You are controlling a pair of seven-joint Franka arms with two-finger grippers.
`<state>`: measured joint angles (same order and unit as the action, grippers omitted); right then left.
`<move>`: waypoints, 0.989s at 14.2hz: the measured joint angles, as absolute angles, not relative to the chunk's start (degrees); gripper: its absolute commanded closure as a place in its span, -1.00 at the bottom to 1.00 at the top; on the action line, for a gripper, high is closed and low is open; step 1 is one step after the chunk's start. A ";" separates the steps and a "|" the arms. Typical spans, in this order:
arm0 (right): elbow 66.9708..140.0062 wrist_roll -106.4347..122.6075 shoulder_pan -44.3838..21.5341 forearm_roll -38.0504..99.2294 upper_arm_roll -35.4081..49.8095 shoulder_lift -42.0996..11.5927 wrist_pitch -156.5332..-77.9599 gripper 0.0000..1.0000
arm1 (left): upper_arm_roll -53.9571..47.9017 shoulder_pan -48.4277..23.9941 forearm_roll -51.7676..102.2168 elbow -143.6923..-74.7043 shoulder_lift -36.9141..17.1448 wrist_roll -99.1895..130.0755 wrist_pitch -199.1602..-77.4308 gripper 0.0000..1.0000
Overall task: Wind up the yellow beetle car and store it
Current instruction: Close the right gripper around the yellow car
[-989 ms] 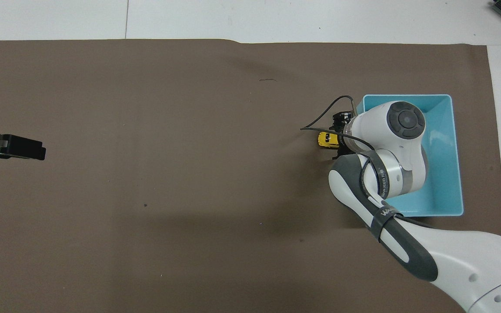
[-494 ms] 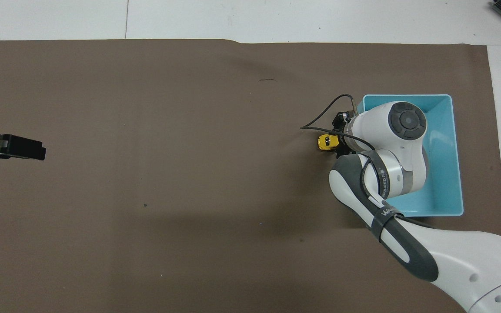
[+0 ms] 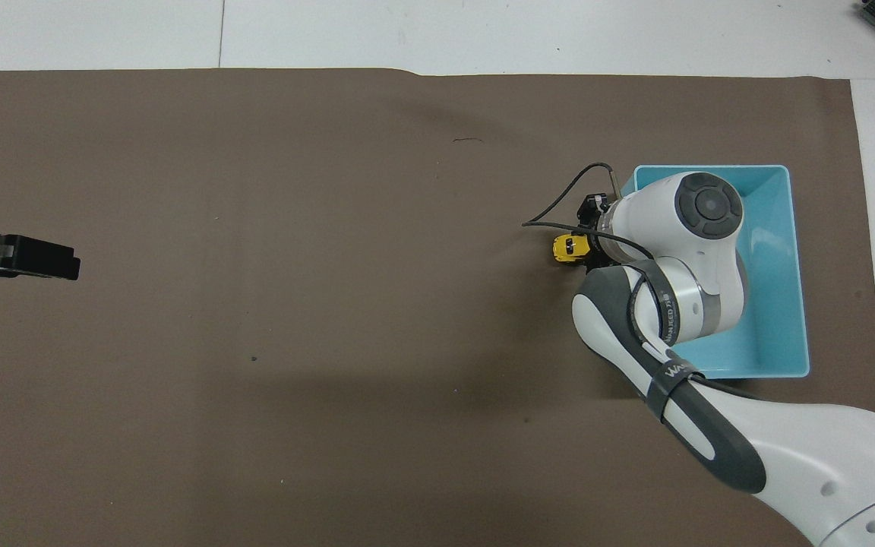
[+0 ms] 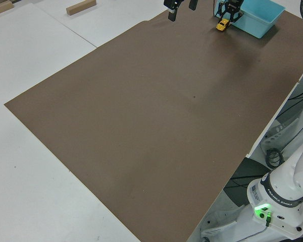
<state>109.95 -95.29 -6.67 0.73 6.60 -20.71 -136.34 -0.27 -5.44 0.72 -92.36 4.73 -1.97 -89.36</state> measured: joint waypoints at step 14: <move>105.09 -87.33 -6.94 0.73 9.30 -9.14 -120.55 1.00 | -0.27 -5.44 0.72 -92.36 4.73 -1.97 -89.34 -1.00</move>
<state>105.09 -87.33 -6.94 0.73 9.30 -9.14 -120.55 -0.27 -5.44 0.72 -92.36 4.73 -1.97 -89.34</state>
